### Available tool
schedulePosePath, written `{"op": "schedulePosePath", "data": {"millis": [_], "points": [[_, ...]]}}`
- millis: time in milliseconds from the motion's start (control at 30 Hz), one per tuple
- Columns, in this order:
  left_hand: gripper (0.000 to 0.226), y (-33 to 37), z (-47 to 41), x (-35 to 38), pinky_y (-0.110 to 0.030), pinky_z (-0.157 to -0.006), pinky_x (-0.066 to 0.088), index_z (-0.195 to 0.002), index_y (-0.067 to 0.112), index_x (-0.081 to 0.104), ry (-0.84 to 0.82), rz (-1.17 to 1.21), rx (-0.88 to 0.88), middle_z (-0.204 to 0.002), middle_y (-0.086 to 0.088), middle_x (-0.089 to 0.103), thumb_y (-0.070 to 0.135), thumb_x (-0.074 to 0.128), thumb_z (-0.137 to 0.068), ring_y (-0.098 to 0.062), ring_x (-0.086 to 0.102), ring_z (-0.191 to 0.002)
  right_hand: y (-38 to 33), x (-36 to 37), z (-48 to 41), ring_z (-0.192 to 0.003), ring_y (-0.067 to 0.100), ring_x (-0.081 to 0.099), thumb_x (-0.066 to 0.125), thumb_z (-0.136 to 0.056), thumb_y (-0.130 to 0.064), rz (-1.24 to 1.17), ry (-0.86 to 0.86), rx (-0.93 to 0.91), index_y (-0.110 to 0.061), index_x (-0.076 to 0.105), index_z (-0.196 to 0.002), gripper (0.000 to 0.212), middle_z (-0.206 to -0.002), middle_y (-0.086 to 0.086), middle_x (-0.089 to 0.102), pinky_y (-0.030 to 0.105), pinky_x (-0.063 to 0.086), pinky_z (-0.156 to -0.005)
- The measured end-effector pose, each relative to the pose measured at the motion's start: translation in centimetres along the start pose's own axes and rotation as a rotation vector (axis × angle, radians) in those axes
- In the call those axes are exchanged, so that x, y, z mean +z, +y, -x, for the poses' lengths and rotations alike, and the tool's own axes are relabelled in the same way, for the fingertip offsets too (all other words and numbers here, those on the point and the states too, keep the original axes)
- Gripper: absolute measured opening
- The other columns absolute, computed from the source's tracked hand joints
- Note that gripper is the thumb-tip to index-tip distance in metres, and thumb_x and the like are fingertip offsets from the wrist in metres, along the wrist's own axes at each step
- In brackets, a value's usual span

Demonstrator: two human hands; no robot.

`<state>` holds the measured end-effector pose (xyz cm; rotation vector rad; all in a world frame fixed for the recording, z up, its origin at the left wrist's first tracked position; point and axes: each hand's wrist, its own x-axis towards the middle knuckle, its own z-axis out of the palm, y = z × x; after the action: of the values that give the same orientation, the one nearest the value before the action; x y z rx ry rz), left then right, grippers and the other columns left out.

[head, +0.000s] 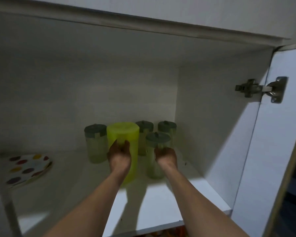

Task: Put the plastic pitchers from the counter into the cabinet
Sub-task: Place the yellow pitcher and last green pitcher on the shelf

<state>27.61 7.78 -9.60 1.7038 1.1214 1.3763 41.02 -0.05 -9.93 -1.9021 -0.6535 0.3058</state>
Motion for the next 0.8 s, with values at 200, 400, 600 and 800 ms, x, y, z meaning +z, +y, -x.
{"op": "schedulePosePath", "data": {"millis": [200, 400, 600, 800], "points": [[0.053, -0.9, -2.0, 2.1, -0.046, -0.08, 0.05, -0.116, -0.008, 0.06, -0.004, -0.007, -0.07, -0.107, -0.03, 0.066, 0.041, 0.051, -0.098, -0.044, 0.062, -0.099, 0.3, 1.4, -2.4, -0.101, 0.035, 0.067, 0.059, -0.099, -0.03, 0.051, -0.03, 0.003, 0.002, 0.072, -0.105, 0.035, -0.109, 0.021, 0.072, 0.027, 0.037, -0.07], [0.065, -0.2, -2.2, 2.1, -0.044, -0.095, 0.046, -0.142, 0.001, 0.047, -0.043, -0.134, -0.072, -0.136, -0.025, 0.057, 0.047, 0.05, -0.097, -0.042, 0.055, -0.122, 0.0, 1.7, -3.1, -0.106, 0.035, 0.066, 0.062, -0.097, -0.032, 0.116, -0.077, 0.012, 0.0, 0.069, -0.109, 0.035, -0.112, 0.019, 0.072, 0.027, 0.041, -0.072], [0.064, 0.3, -1.5, 0.6, -0.045, -0.084, 0.049, -0.117, 0.008, 0.05, 0.019, -0.14, 0.004, -0.111, -0.017, 0.061, 0.058, 0.068, -0.081, -0.041, 0.057, -0.109, -0.8, 0.9, -1.7, -0.117, 0.035, 0.063, 0.069, -0.086, -0.055, 0.227, -0.101, 0.024, -0.009, 0.054, -0.131, 0.066, -0.129, 0.015, 0.065, 0.035, 0.054, -0.089], [0.072, 2.8, -0.3, -2.1, -0.048, -0.081, 0.044, -0.116, 0.012, 0.051, 0.175, -0.342, 0.221, -0.111, -0.017, 0.057, 0.063, 0.073, -0.069, -0.041, 0.053, -0.106, -2.6, -1.2, 1.4, -0.133, 0.039, 0.047, 0.065, -0.089, -0.05, 0.403, -0.03, -0.002, -0.011, 0.032, -0.147, 0.078, -0.145, 0.019, 0.045, 0.042, 0.046, -0.104]]}}
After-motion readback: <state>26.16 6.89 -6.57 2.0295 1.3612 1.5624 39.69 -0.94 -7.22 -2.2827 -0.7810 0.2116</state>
